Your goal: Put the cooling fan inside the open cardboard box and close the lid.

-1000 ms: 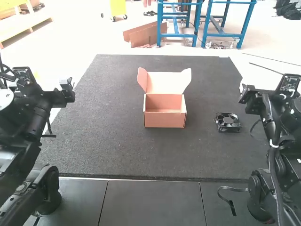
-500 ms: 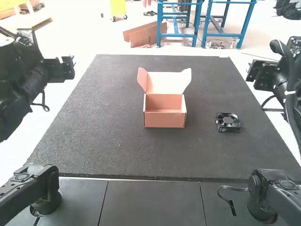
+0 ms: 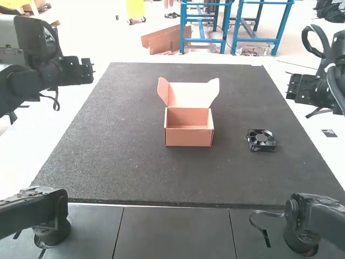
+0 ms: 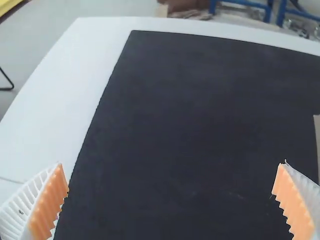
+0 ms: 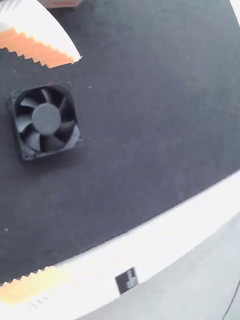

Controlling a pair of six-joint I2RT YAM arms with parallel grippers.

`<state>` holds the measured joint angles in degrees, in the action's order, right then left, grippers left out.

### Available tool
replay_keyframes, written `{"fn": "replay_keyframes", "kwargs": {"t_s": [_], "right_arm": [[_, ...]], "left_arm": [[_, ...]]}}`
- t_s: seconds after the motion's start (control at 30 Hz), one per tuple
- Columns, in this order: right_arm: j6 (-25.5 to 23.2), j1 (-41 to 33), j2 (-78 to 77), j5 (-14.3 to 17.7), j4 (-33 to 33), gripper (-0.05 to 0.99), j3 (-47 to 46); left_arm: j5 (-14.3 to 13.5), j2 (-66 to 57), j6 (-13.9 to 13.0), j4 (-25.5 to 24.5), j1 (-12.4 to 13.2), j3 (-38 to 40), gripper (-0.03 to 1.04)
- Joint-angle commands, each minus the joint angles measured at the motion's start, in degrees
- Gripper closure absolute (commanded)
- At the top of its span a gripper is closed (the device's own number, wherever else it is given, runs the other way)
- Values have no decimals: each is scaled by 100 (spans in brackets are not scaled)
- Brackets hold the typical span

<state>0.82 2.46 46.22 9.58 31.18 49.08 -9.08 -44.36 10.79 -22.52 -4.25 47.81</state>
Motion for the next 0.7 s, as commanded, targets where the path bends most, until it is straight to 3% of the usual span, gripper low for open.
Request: {"fn": "replay_keyframes", "kwargs": {"t_s": [0.0,0.1,0.17,0.23,0.4,0.5,0.67], "right_arm": [[-82,114,406,-282,178,2,471],[-108,150,599,-282,196,3,647],[-363,185,643,-827,134,3,708],[-504,194,713,-844,55,3,726],[-231,238,1434,-1011,635,3,919],[111,255,1689,-1020,767,3,989],[656,281,2260,-1002,1110,3,1086]], "left_arm": [[372,6,-59,-173,-58,273,4],[390,-55,-200,-437,-58,290,4],[390,-99,-235,-525,-76,237,4],[390,-178,-384,-560,-85,220,4],[398,-293,-586,-648,-93,193,4],[548,-381,-595,-613,-93,193,4],[574,-618,-595,-639,-93,264,4]]}}
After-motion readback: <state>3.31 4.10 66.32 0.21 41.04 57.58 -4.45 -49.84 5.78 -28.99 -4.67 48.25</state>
